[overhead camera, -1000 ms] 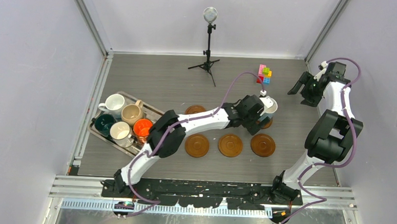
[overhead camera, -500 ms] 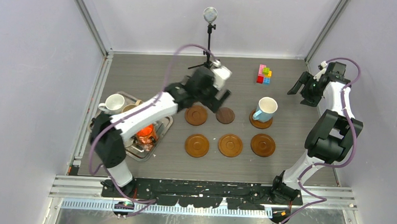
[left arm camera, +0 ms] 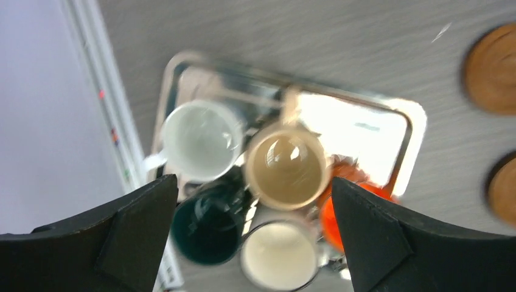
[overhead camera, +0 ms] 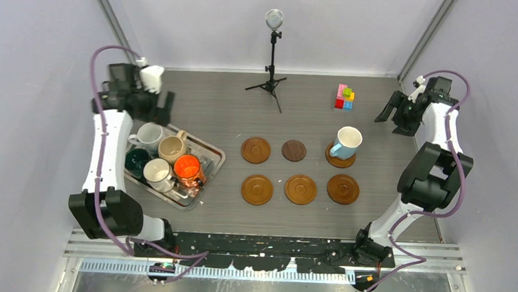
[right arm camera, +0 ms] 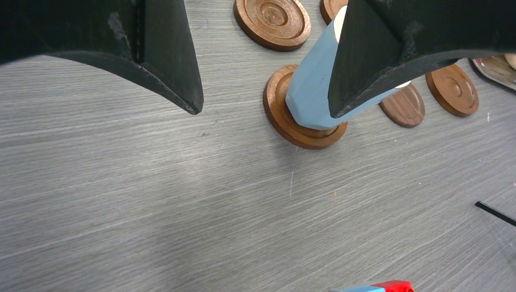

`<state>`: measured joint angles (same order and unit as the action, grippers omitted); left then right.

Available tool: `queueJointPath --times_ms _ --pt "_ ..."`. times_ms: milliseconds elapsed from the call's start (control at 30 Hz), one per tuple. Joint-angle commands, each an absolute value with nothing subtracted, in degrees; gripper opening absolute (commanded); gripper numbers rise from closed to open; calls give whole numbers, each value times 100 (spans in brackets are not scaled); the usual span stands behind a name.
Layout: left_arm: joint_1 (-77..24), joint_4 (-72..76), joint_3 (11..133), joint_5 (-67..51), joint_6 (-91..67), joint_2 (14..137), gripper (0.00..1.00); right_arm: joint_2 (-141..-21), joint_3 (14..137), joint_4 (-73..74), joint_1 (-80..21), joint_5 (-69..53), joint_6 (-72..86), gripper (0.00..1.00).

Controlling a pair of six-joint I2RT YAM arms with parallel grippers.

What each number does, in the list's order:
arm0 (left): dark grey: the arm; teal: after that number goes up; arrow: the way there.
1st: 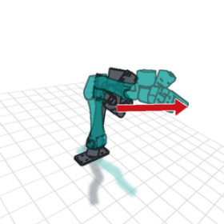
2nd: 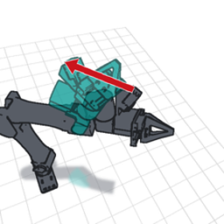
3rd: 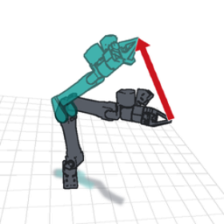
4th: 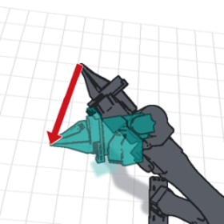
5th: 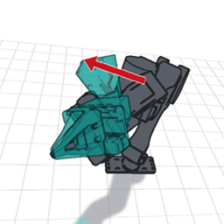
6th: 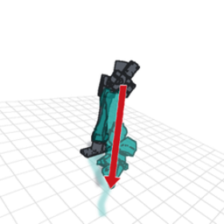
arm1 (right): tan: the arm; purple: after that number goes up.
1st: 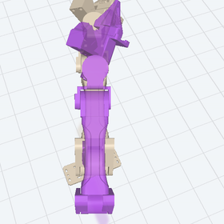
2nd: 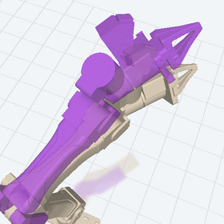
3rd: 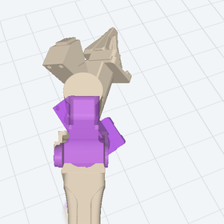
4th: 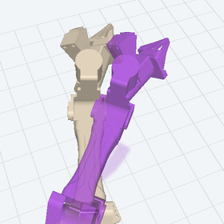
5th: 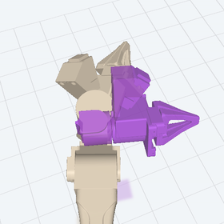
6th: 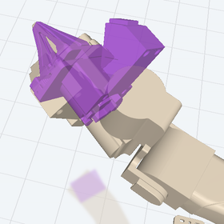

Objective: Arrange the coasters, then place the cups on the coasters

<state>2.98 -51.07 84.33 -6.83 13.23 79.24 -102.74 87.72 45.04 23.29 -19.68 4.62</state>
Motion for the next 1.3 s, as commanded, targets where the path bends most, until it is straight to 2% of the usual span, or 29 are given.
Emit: queueJointPath --times_ms 0,167,300,467,833,1267 --pt "1836 -6419 8899 -2074 3500 8053 98 -10405 9340 4791 2277 -2102 194 80" --pt "3221 -7408 9901 -2833 5227 9064 84 -10533 9500 4971 2246 -2075 114 80" --pt "3567 -7193 9863 -2763 6220 9463 77 -10555 9552 5027 2220 -2040 205 79" --pt "3580 -6513 9455 -2640 7178 9663 77 -10556 9666 5136 2199 -1903 119 79" --pt "3532 -7127 10089 -3141 8824 10909 73 -10474 9544 5296 2110 -1652 -135 80" --pt "3265 -6760 9880 -3249 9400 11528 73 -10642 9577 5347 2039 -1392 -353 80"
